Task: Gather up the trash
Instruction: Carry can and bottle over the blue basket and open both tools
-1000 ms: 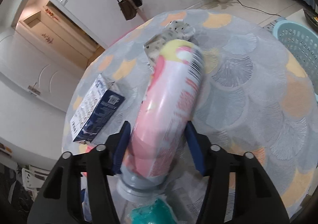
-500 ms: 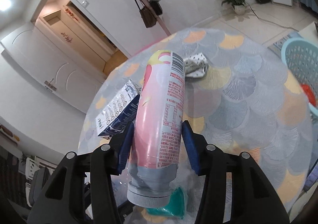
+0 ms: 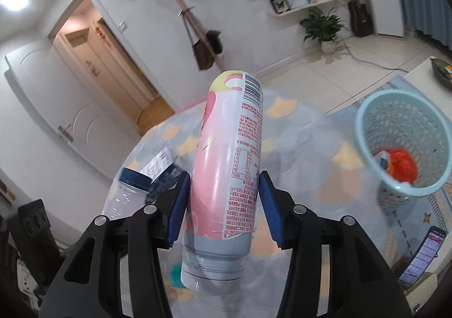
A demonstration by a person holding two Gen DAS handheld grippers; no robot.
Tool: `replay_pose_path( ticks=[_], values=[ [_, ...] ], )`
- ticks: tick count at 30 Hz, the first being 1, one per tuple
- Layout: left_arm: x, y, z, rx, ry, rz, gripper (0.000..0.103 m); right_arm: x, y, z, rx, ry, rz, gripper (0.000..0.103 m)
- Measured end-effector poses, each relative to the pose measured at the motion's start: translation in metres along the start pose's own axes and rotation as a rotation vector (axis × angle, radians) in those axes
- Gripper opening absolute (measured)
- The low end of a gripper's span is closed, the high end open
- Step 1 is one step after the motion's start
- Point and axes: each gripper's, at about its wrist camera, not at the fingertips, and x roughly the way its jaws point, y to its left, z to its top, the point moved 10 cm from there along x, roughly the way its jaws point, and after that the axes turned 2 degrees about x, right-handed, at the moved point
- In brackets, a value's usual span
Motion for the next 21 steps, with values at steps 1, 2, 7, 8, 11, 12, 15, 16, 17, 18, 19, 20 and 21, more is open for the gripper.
replay_pose_path(
  ticks=[1,2,7,8,11,12,15,16,17,18,19,20,21],
  values=[
    [0.002,-0.007,0.007,0.008,-0.004,-0.008,0.054,-0.003,-0.006,0.004,0.006,-0.011,-0.006,0.046],
    [0.003,-0.012,0.013,0.016,-0.008,-0.012,0.054,-0.009,-0.014,0.010,0.016,-0.028,-0.013,0.046],
    [0.025,-0.063,0.052,0.087,-0.023,-0.047,0.054,-0.035,-0.060,0.036,0.060,-0.102,-0.071,0.046],
    [0.030,-0.071,0.058,0.099,-0.025,-0.054,0.054,-0.037,-0.067,0.039,0.067,-0.112,-0.081,0.046],
    [0.052,-0.105,0.079,0.142,-0.024,-0.087,0.054,-0.047,-0.099,0.053,0.097,-0.144,-0.122,0.046],
    [0.061,-0.120,0.085,0.155,-0.019,-0.104,0.054,-0.049,-0.110,0.057,0.109,-0.153,-0.135,0.046],
    [0.088,-0.155,0.099,0.190,-0.006,-0.137,0.054,-0.053,-0.147,0.066,0.146,-0.174,-0.181,0.046],
    [0.098,-0.164,0.102,0.200,-0.002,-0.142,0.054,-0.054,-0.161,0.068,0.159,-0.177,-0.202,0.046],
    [0.107,-0.174,0.105,0.210,0.005,-0.149,0.054,-0.053,-0.171,0.069,0.167,-0.178,-0.215,0.046],
    [0.121,-0.184,0.107,0.219,0.016,-0.157,0.054,-0.052,-0.183,0.070,0.181,-0.179,-0.231,0.046],
    [0.132,-0.190,0.108,0.221,0.024,-0.161,0.054,-0.051,-0.195,0.070,0.194,-0.178,-0.248,0.046],
    [0.147,-0.198,0.109,0.223,0.038,-0.167,0.054,-0.049,-0.204,0.069,0.203,-0.176,-0.261,0.046],
    [0.159,-0.202,0.109,0.221,0.051,-0.170,0.054,-0.047,-0.216,0.069,0.216,-0.173,-0.277,0.046]
  ],
)
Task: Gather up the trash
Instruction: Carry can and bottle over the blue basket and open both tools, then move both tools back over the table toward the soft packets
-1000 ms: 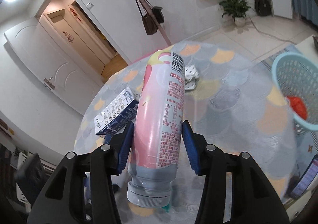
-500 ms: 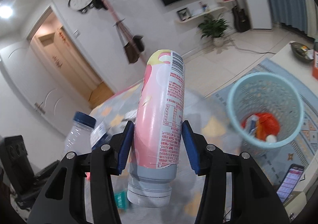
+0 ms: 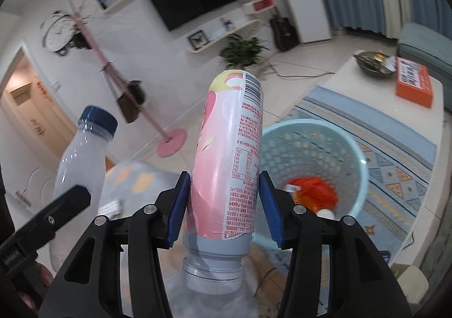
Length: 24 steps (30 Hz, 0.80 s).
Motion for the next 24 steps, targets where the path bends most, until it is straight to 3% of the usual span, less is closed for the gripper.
replay_pose_path(
  ticks=[5,12,14,16,18,24],
  values=[
    [0.060,-0.004,-0.003,-0.030,0.064,-0.012,0.054,0.032,-0.044,0.000,0.057,0.040,-0.061,0.046],
    [0.108,-0.005,-0.005,-0.065,0.113,-0.030,0.054,0.062,-0.081,-0.007,0.124,0.092,-0.107,0.046],
    [0.113,-0.007,-0.005,-0.065,0.116,-0.027,0.055,0.066,-0.086,-0.006,0.134,0.097,-0.115,0.047],
    [0.114,-0.007,-0.004,-0.070,0.106,-0.023,0.067,0.070,-0.091,-0.005,0.149,0.103,-0.114,0.048],
    [0.110,-0.008,-0.004,-0.081,0.091,-0.027,0.071,0.069,-0.095,-0.003,0.160,0.099,-0.104,0.048],
    [0.087,-0.012,-0.006,-0.085,0.051,-0.046,0.072,0.058,-0.093,-0.009,0.166,0.093,-0.086,0.048]
  ],
)
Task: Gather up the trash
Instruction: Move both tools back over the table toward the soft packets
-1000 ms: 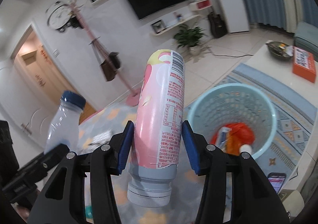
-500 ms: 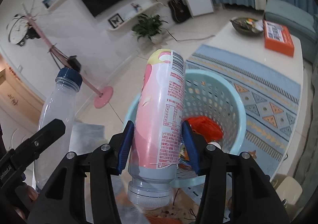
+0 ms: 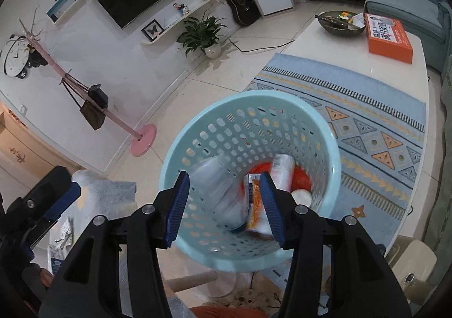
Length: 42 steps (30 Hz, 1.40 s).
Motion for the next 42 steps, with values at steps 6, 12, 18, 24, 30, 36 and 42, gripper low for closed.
replay_pose_path(
  ticks=[6,12,18,24,30,36,42],
  values=[
    [-0.047,-0.001,-0.006,0.033,-0.067,0.008,0.072,-0.020,0.022,-0.017,-0.028,-0.006,0.037,0.048],
    [-0.114,0.013,-0.018,0.022,-0.146,0.017,0.072,-0.052,0.071,-0.042,-0.108,-0.027,0.099,0.048],
    [-0.185,0.046,-0.043,0.001,-0.212,0.096,0.072,-0.082,0.136,-0.084,-0.232,-0.030,0.187,0.048],
    [-0.256,0.102,-0.076,-0.072,-0.269,0.212,0.072,-0.107,0.194,-0.130,-0.390,-0.013,0.267,0.048],
    [-0.315,0.181,-0.120,-0.215,-0.286,0.368,0.073,-0.117,0.237,-0.180,-0.536,0.026,0.331,0.055],
    [-0.323,0.244,-0.164,-0.343,-0.213,0.448,0.073,-0.105,0.260,-0.249,-0.647,0.128,0.352,0.060],
    [-0.286,0.250,-0.187,-0.354,-0.122,0.407,0.078,-0.089,0.268,-0.308,-0.741,0.210,0.340,0.068]
  ],
)
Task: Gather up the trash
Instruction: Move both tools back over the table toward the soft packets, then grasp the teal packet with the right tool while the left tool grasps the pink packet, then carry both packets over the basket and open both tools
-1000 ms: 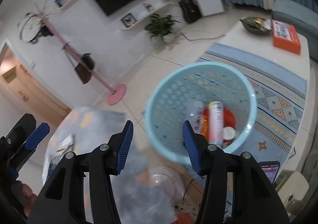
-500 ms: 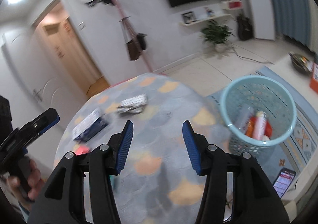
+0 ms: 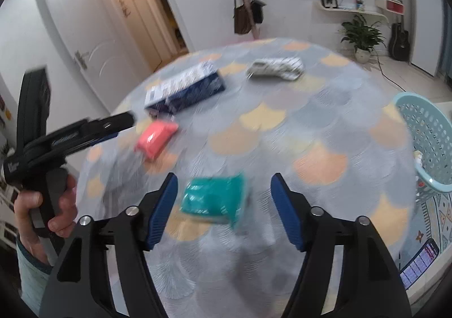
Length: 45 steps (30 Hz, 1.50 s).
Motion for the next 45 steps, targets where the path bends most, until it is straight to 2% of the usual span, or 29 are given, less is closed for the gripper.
replay_pose_path(
  ticks=[5,8,12,14,16,22,28,40,45],
  values=[
    [0.024,-0.010,-0.015,0.083,0.034,0.075,0.074,0.016,0.007,-0.012,-0.048,0.034,-0.043,0.070],
    [0.030,-0.007,-0.024,0.118,0.049,0.099,0.065,0.024,0.011,-0.018,-0.055,0.058,-0.040,0.070],
    [0.032,-0.004,-0.032,0.160,0.051,0.151,0.049,0.030,0.016,-0.020,-0.101,0.059,-0.092,0.069],
    [0.032,-0.005,-0.034,0.174,0.049,0.162,0.039,0.031,0.020,-0.020,-0.119,0.054,-0.111,0.066],
    [0.031,-0.006,-0.034,0.169,0.046,0.146,0.038,0.032,0.022,-0.022,-0.129,0.057,-0.116,0.054],
    [0.014,-0.018,-0.028,0.169,-0.008,0.093,0.038,0.026,0.022,-0.018,-0.139,0.028,-0.117,0.051],
    [-0.004,-0.050,-0.009,0.195,-0.071,0.016,0.037,0.002,0.004,0.002,-0.095,-0.044,-0.117,0.051],
    [0.008,-0.136,0.013,0.270,-0.087,-0.154,0.037,-0.045,-0.079,0.047,0.048,-0.175,-0.196,0.051],
    [0.026,-0.184,0.021,0.339,-0.076,-0.186,0.037,-0.065,-0.131,0.065,0.127,-0.228,-0.250,0.051]
  ],
)
